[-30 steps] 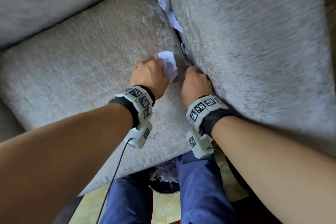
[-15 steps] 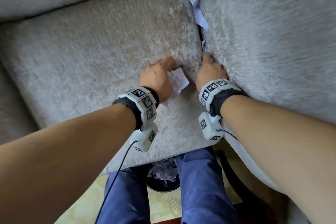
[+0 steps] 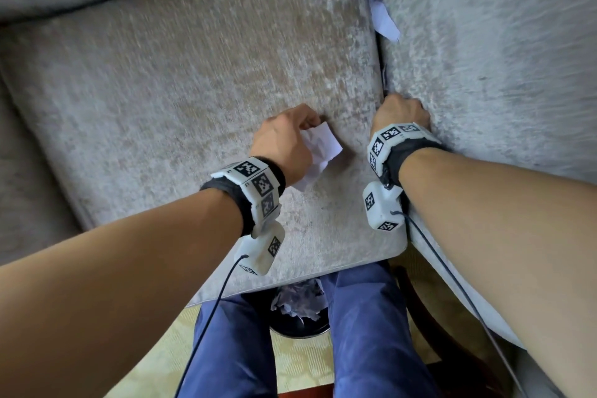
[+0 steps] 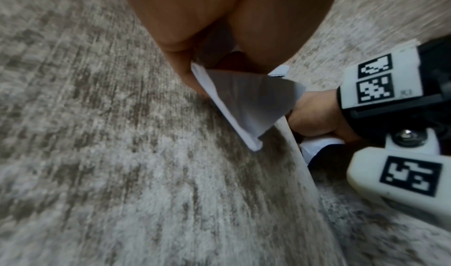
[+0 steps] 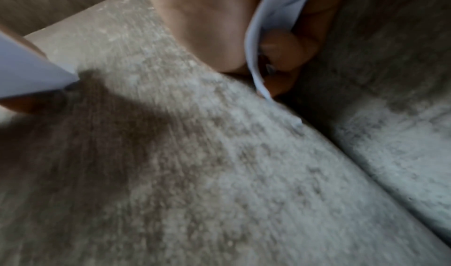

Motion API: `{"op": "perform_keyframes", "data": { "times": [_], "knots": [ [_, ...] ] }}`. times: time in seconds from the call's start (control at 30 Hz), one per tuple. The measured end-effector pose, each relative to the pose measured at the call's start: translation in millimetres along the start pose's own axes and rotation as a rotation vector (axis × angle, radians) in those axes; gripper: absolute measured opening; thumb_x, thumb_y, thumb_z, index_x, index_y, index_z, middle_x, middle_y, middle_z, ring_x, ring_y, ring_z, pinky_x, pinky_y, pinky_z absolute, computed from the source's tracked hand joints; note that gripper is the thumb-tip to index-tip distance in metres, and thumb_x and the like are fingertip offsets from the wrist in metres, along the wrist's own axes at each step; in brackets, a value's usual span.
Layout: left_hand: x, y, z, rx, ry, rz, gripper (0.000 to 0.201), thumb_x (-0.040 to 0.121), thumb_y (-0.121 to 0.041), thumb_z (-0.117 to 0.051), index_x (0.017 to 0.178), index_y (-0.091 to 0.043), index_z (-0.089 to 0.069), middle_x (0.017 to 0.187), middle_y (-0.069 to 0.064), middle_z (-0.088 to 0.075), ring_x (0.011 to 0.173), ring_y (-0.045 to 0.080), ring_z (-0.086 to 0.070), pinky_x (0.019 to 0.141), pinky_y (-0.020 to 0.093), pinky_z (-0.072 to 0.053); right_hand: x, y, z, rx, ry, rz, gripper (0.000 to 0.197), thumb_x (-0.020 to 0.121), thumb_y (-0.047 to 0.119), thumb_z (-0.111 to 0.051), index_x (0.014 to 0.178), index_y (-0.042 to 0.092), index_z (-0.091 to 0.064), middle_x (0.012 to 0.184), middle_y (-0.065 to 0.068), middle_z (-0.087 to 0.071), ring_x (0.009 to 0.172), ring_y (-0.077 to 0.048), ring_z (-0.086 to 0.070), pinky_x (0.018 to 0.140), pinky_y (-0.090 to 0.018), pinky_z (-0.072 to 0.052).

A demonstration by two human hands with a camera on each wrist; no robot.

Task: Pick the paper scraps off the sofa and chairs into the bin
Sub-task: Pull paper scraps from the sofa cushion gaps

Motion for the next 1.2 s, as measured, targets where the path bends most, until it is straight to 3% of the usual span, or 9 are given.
{"op": "perform_keyframes", "data": {
  "times": [0.13,0.3,0.4,0.47,0.6,0.77,0.97,1.07,1.2],
  "knots": [
    [2.2,-0.5,1.6,0.010,-0.001,-0.022,0.041,0.083,0.000,-0.050,0.113,-0.025,-0.062,0.101,-0.007,-0.062,0.088,0.018,-0.058,0.060,0.023,-0.041,-6.1,-2.6,0.0,0.053,-0.034,-0.037,0.032,0.097,0.007,-0.038,0.122,0.000,-0.057,0.123,-0.024,-0.057,0.113,-0.041,-0.055,0.088,-0.042,-0.048],
    [5.3,-5.3,6.4,-0.008,-0.028,-0.030,0.030,0.086,-0.010,-0.051,0.108,-0.024,-0.065,0.090,-0.005,-0.062,0.083,0.019,-0.060,0.062,0.024,-0.043,-23.1,0.8,3.9,0.080,-0.081,0.020,0.034,0.092,0.013,-0.049,0.123,0.006,-0.059,0.112,-0.018,-0.061,0.101,-0.039,-0.059,0.072,-0.038,-0.050],
    [7.5,-8.2,8.3,-0.046,-0.064,0.002,0.027,0.089,-0.011,-0.044,0.096,-0.026,-0.066,0.074,-0.011,-0.059,0.074,0.016,-0.062,0.056,0.022,-0.045,-36.8,1.2,11.2,0.162,-0.117,0.030,0.020,0.090,0.021,-0.049,0.087,0.004,-0.058,0.099,-0.018,-0.062,0.087,-0.035,-0.061,0.062,-0.035,-0.045],
    [9.2,-11.9,9.9,-0.084,-0.075,0.007,0.028,0.088,-0.011,-0.043,0.092,-0.024,-0.067,0.070,-0.010,-0.061,0.071,0.016,-0.064,0.057,0.023,-0.049,-44.5,0.0,17.3,0.193,-0.122,0.026,0.021,0.090,0.021,-0.050,0.076,0.005,-0.053,0.092,-0.018,-0.062,0.077,-0.032,-0.057,0.058,-0.031,-0.038],
    [15.4,-25.3,15.3,-0.123,-0.083,0.007,0.027,0.084,-0.013,-0.046,0.090,-0.022,-0.071,0.071,-0.003,-0.066,0.073,0.019,-0.065,0.055,0.024,-0.049,-47.3,0.3,27.8,0.228,-0.109,0.074,0.022,0.092,0.018,-0.052,0.089,0.000,-0.065,0.098,-0.020,-0.065,0.087,-0.036,-0.063,0.060,-0.029,-0.036],
    [36.6,-44.2,23.1,-0.075,-0.167,-0.011,0.023,0.090,-0.019,-0.048,0.097,-0.020,-0.069,0.085,-0.002,-0.069,0.080,0.021,-0.064,0.065,0.023,-0.045,-44.0,12.9,51.6,0.277,-0.181,0.211,0.022,0.088,0.007,-0.052,0.108,0.005,-0.061,0.110,-0.016,-0.063,0.098,-0.036,-0.061,0.067,-0.032,-0.038],
    [67.7,-68.3,28.7,-0.014,-0.170,-0.014,0.035,0.093,-0.031,-0.053,0.128,-0.030,-0.050,0.084,-0.001,-0.071,0.079,0.021,-0.066,0.064,0.024,-0.045,-40.3,15.1,67.8,0.336,-0.141,0.251,0.025,0.089,0.010,-0.050,0.113,0.008,-0.058,0.107,-0.017,-0.065,0.096,-0.038,-0.062,0.063,-0.031,-0.036],
    [82.7,-86.9,35.4,0.000,-0.181,-0.010,0.045,0.093,-0.032,-0.053,0.136,-0.032,-0.040,0.079,-0.001,-0.071,0.075,0.020,-0.066,0.066,0.026,-0.046,-44.4,10.7,69.0,0.346,-0.095,0.279,0.020,0.091,0.019,-0.051,0.106,0.008,-0.059,0.099,-0.017,-0.066,0.088,-0.036,-0.063,0.060,-0.030,-0.038],
    [110.3,-103.6,41.3,0.006,-0.182,0.008,0.057,0.090,-0.032,-0.054,0.143,-0.035,-0.031,0.082,0.001,-0.072,0.074,0.021,-0.067,0.068,0.028,-0.047,-43.9,8.1,71.8,0.366,-0.029,0.311,0.024,0.084,0.009,-0.050,0.106,0.007,-0.059,0.096,-0.019,-0.066,0.083,-0.036,-0.063,0.059,-0.029,-0.036]
  ]
}}
Point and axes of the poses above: each hand's wrist, its own x-axis towards the middle knuckle, its own z-axis out of the back of the hand, y = z × x, the point moved 3 cm from there along x, towards the middle knuckle
